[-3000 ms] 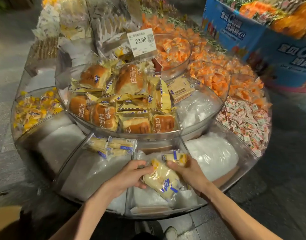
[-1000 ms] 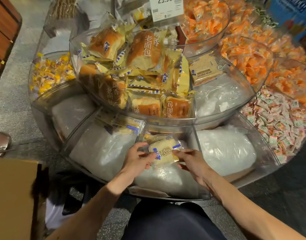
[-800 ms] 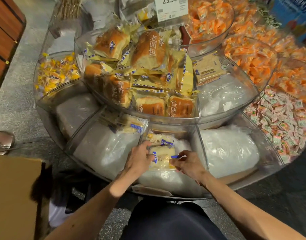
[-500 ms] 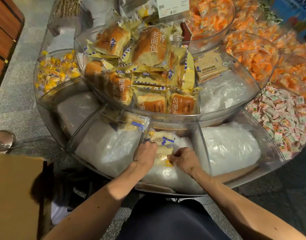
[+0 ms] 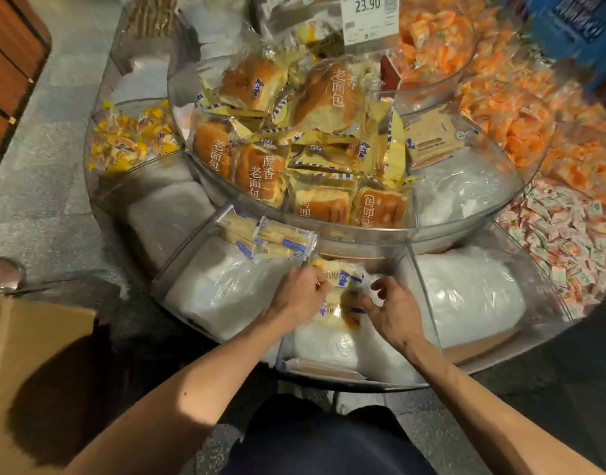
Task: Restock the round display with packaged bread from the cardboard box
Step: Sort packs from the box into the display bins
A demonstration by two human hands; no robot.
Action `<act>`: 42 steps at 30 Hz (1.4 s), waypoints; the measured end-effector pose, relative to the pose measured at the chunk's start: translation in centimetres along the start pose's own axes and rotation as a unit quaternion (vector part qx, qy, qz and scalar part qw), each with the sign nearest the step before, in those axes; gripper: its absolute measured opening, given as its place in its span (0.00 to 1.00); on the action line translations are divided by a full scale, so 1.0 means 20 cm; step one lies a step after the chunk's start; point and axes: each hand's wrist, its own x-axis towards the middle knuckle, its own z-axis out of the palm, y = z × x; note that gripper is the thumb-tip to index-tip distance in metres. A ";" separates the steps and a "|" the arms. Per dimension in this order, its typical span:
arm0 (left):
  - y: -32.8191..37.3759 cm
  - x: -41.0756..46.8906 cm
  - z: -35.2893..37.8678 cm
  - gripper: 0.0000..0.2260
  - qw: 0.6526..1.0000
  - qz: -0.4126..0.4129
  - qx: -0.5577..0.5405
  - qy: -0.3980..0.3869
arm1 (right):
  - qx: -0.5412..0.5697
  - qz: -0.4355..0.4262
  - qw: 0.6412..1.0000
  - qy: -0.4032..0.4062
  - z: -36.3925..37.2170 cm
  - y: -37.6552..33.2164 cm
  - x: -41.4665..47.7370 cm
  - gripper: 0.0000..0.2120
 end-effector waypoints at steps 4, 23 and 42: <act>-0.15 -0.05 -0.34 0.20 0.967 -0.103 -0.201 0.121 | 0.022 -0.131 0.991 -0.010 -0.02 -0.37 0.01 0.04; -2.39 -1.56 -0.68 0.11 0.668 -0.539 -0.358 0.367 | -0.134 -0.515 0.758 -0.377 1.85 -2.23 -0.71 0.06; -3.43 -1.32 -0.66 0.64 0.562 -0.649 -0.392 0.330 | -0.213 -0.416 0.745 -0.477 3.41 -2.86 -0.67 0.57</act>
